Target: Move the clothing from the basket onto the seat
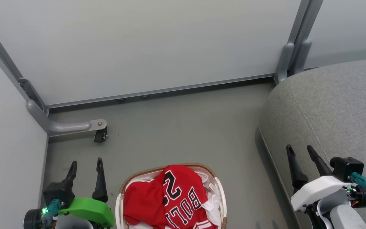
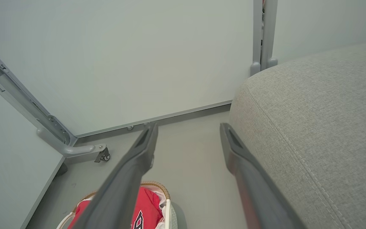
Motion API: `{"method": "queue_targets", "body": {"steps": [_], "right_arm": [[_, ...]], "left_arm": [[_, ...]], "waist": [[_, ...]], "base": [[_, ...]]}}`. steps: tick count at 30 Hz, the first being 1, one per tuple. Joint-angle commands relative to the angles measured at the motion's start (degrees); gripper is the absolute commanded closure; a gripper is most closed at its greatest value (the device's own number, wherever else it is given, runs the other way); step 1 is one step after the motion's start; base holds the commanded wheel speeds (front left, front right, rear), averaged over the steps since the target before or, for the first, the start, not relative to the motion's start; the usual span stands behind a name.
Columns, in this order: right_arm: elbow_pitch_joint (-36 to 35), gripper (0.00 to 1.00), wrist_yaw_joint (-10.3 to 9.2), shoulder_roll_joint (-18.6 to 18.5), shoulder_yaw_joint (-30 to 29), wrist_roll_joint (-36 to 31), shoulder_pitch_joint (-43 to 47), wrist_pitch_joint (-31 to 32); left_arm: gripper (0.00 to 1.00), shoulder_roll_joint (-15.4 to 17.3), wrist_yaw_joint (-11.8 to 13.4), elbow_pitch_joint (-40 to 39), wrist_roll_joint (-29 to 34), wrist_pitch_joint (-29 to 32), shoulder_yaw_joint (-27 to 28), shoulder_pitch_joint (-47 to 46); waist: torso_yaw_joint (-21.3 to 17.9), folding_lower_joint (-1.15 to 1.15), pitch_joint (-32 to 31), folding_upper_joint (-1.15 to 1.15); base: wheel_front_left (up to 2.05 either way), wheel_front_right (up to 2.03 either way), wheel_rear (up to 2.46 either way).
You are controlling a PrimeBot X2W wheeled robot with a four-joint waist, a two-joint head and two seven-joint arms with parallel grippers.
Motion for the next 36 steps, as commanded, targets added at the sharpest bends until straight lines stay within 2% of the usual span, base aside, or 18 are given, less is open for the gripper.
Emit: {"method": "queue_targets", "body": {"steps": [1, 11, 20, 28, 36], "right_arm": [[-0.35, 0.0, 0.02, -0.33, 0.11, -1.8, -1.18, -0.62], [1.06, 0.0, 0.02, -0.94, 1.04, -6.45, -1.33, -1.88], [0.94, 0.0, 0.01, -0.92, 1.51, -11.03, -1.69, -2.91], [-0.06, 0.0, 0.0, -1.81, 2.62, -14.32, -5.02, -3.74], [-2.62, 0.0, 0.0, -1.73, 4.15, -16.94, -11.22, -4.67]], "left_arm": [[0.0, 0.16, 0.34, -0.64, 1.56, -0.58, 0.23, 0.31], [0.0, -0.42, -0.77, -0.93, 6.57, -1.75, 0.75, 1.26], [0.0, -2.51, -2.29, 0.91, 10.91, -2.84, 0.85, 0.4], [0.0, -4.92, -4.54, 3.89, 13.7, -3.7, 0.34, -4.04], [0.0, -6.32, -7.2, 9.72, 16.97, -4.62, -1.32, -12.47]], "waist": [[0.0, 0.0, -0.04, 0.0], [-0.14, 0.0, -0.08, 0.0], [-0.9, 0.0, 1.84, 0.0], [-2.23, 0.0, 9.1, 0.0], [-5.21, 0.0, 20.2, 0.0]], "base": [[0.0, 0.0, 0.0], [0.0, 0.0, 0.0], [0.0, 0.0, 0.0], [0.0, 0.0, 0.0], [0.0, 0.0, 0.0]]}}
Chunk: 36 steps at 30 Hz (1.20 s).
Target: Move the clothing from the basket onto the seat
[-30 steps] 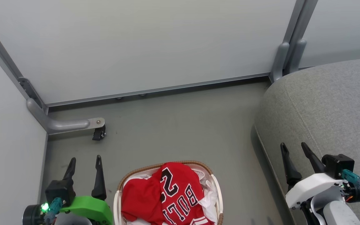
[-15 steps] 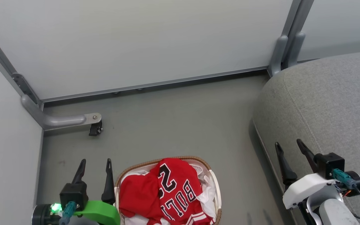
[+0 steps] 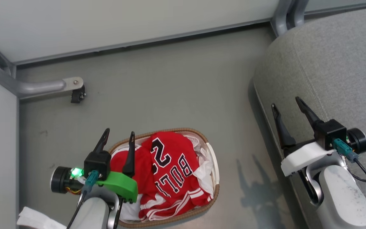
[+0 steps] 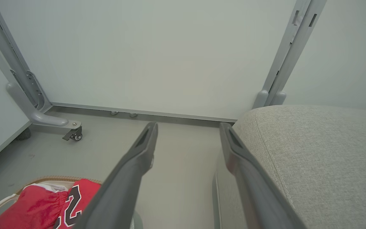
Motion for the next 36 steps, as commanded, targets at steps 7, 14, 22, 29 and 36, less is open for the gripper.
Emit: {"method": "queue_targets", "body": {"steps": [7, 14, 22, 29, 36], "right_arm": [[-3.29, 0.0, -0.05, -0.13, 1.49, -2.41, -5.47, -1.02], [-5.87, 0.0, -0.05, 0.08, 3.15, -1.94, -8.76, -1.02], [-8.32, 0.0, -0.05, 0.3, 5.24, -1.84, -11.21, -1.02], [-9.57, 0.0, -0.05, 0.57, 7.42, -1.86, -11.52, -1.02], [-9.79, 0.0, -0.05, 1.09, 8.06, -1.53, -11.72, -1.02]], "left_arm": [[0.0, -0.15, -1.65, 5.76, 3.62, -0.96, -1.64, -9.73], [0.0, -0.26, -2.23, 12.31, 4.32, -0.88, -2.42, -15.97], [0.0, 1.37, -0.19, 24.46, 7.86, -0.87, -4.66, -23.04], [0.0, 2.32, 4.19, 36.54, 11.01, -0.88, -7.26, -28.77], [0.0, 2.74, 6.74, 46.35, 13.41, 0.18, -9.85, -33.92]], "waist": [[-4.99, 0.0, 16.97, 0.0], [-6.74, 0.0, 24.06, 0.0], [-7.67, 0.0, 29.85, 0.0], [-6.92, 0.0, 32.81, 0.0], [-6.86, 0.0, 34.08, 0.0]], "base": [[0.0, 0.0, 0.0], [0.0, 0.0, 0.0], [0.0, 0.0, 0.0], [0.0, 0.0, 0.0], [0.0, 0.0, 0.0]]}}
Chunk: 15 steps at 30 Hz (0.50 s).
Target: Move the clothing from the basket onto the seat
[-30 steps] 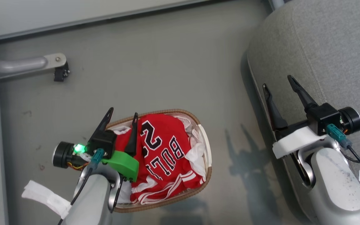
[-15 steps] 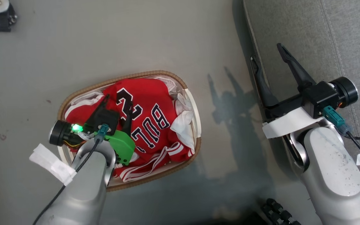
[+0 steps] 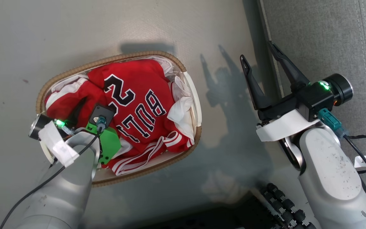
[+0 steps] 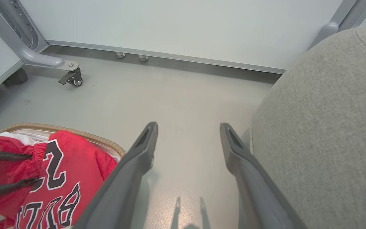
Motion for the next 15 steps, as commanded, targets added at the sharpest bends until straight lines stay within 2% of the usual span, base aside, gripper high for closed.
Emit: {"method": "queue_targets", "body": {"steps": [1, 4, 10, 11, 12, 15], "right_arm": [[-0.27, 0.0, -0.06, -0.01, 0.03, 0.47, -0.79, -0.28], [-0.23, 0.0, -0.06, 0.19, 0.07, 0.44, -0.85, -0.28], [0.21, 0.0, -0.06, 0.46, 0.25, 0.61, -0.8, -0.28], [0.34, 0.0, -0.06, 0.52, 0.24, 0.68, -0.8, -0.28], [0.51, 0.0, -0.06, 0.6, 0.25, 0.77, -0.78, -0.28], [0.7, 0.0, -0.06, 0.74, -0.09, 0.68, -0.79, -0.28]], "left_arm": [[0.0, 0.47, 0.54, 0.78, 0.49, 0.96, -0.4, -1.26], [0.0, 0.56, 0.67, 1.92, 1.48, 3.48, -1.73, -2.33], [0.0, 0.78, -0.6, 2.7, 1.01, 4.26, -2.59, -2.74], [0.1, 0.68, -0.72, 2.73, 0.67, 4.08, -2.4, -2.64], [0.97, 0.5, -1.15, 2.77, 0.47, 4.01, -2.44, -2.38], [1.0, -0.13, -0.69, 2.58, -1.05, 2.03, -1.64, -1.29]], "waist": [[-0.09, -0.01, 0.45, 0.0], [-0.22, -0.01, 0.88, 0.0], [-0.56, -0.01, 0.99, 0.0], [-0.63, -0.01, 0.85, 0.0], [-0.75, -0.01, 0.59, 0.0], [-0.86, -0.01, -0.52, 0.0]], "base": [[0.0, 0.0, 0.0], [0.0, 0.0, 0.0], [0.0, 0.0, 0.0], [0.0, 0.0, 0.0], [0.0, 0.0, 0.0], [0.0, 0.0, 0.0]]}}
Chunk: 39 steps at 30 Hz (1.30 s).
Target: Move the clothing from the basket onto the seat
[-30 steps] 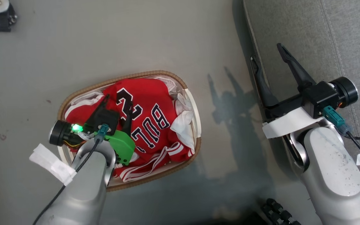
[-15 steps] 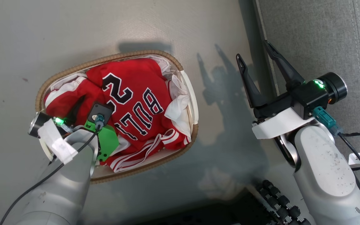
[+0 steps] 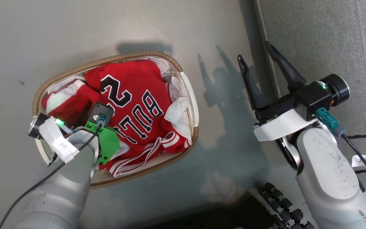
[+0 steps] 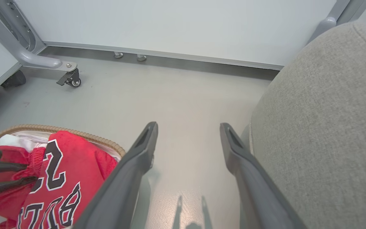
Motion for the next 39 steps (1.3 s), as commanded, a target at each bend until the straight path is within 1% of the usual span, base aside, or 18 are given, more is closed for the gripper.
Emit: {"method": "queue_targets", "body": {"steps": [1, 4, 9, 11, 12, 14, 17, 21, 22, 23, 24, 27, 33, 39], "right_arm": [[0.09, 0.0, -0.06, -0.05, -0.32, -0.05, -0.56, -0.28], [-0.05, 0.0, -0.06, 0.2, -1.23, 0.09, -0.58, -0.28], [1.21, 0.0, -0.06, 0.49, -1.53, 0.45, 0.85, -0.28], [1.88, 0.0, -0.06, 0.23, -1.34, 0.08, 1.56, -0.28], [2.33, 0.0, -0.06, 0.16, -1.38, 0.11, 2.1, -0.27], [3.03, 0.0, -0.06, 0.08, -1.32, 0.15, 2.9, -0.27], [4.11, 0.0, -0.06, -0.34, -1.47, 0.32, 4.66, -0.27], [5.46, 0.0, -0.06, -0.38, -1.82, 0.81, 7.02, -0.28], [5.76, 0.0, -0.06, -0.39, -1.88, 0.82, 7.72, -0.28], [6.02, 0.0, -0.06, -0.39, -1.97, 0.78, 8.28, -0.28], [6.24, 0.0, -0.06, -0.54, -1.85, 0.59, 8.97, -0.28], [7.07, 0.0, -0.06, -0.91, -1.91, 0.29, 10.99, -0.28], [8.57, 0.0, -0.06, -1.11, -2.47, 0.57, 14.63, -0.27], [9.72, 0.0, -0.06, -0.58, -2.8, 0.79, 17.91, -0.28]], "left_arm": [[1.0, -0.26, -0.08, -0.03, -0.71, -0.68, 0.23, 0.92], [1.0, -0.64, -0.55, -0.03, -1.95, -1.91, 0.81, 1.75], [1.0, -1.45, -0.4, -2.48, -4.03, -2.94, 1.26, 4.32], [1.0, -1.6, 0.05, -6.05, -4.2, -2.91, 0.87, 6.05], [1.0, -1.51, -0.12, -7.6, -4.56, -2.9, 0.78, 7.61], [1.0, -1.52, 0.33, -10.58, -5.46, -2.87, 1.42, 10.23], [1.0, -1.72, 0.25, -14.68, -6.98, -2.89, 1.89, 13.58], [1.0, -1.94, -0.48, -20.56, -8.47, -2.89, 1.92, 18.38], [1.0, -2.04, -0.99, -22.95, -8.85, -2.9, 2.01, 19.47], [1.0, -2.09, -0.84, -24.82, -9.23, -2.9, 2.34, 20.29], [1.0, -2.07, -1.24, -26.92, -9.15, -2.9, 2.05, 21.54], [1.0, -2.15, -1.96, -31.38, -9.84, -2.89, 1.89, 24.39], [1.0, -2.37, -2.29, -40.13, -10.67, -2.91, 2.86, 28.38], [1.0, -2.5, -4.03, -49.33, -10.8, -2.83, 3.18, 31.12]], "waist": [[-0.05, -0.01, -1.19, 0.0], [0.02, -0.01, -3.14, 0.0], [0.48, -0.01, -8.45, 0.0], [1.0, -0.01, -10.87, 0.0], [1.29, -0.01, -12.29, 0.0], [1.93, -0.01, -15.13, 0.0], [3.04, -0.01, -19.45, 0.0], [4.4, -0.01, -24.75, 0.0], [4.74, -0.01, -26.11, 0.0], [5.03, -0.01, -27.25, 0.0], [5.43, -0.01, -28.55, 0.0], [6.54, -0.01, -31.83, 0.0], [8.13, -0.01, -37.8, 0.0], [8.63, -0.01, -42.93, 0.0]], "base": [[0.0, 0.0, 0.0], [0.0, 0.0, 0.0], [0.0, 0.0, 0.0], [0.0, 0.0, 0.0], [0.0, 0.0, 0.0], [0.0, 0.0, 0.0], [0.0, 0.0, 0.0], [0.0, 0.0, 0.0], [0.0, 0.0, 0.0], [0.0, 0.0, 0.0], [0.0, 0.0, 0.0], [0.0, 0.0, 0.0], [0.0, 0.0, 0.0], [0.0, 0.0, 0.0]]}}
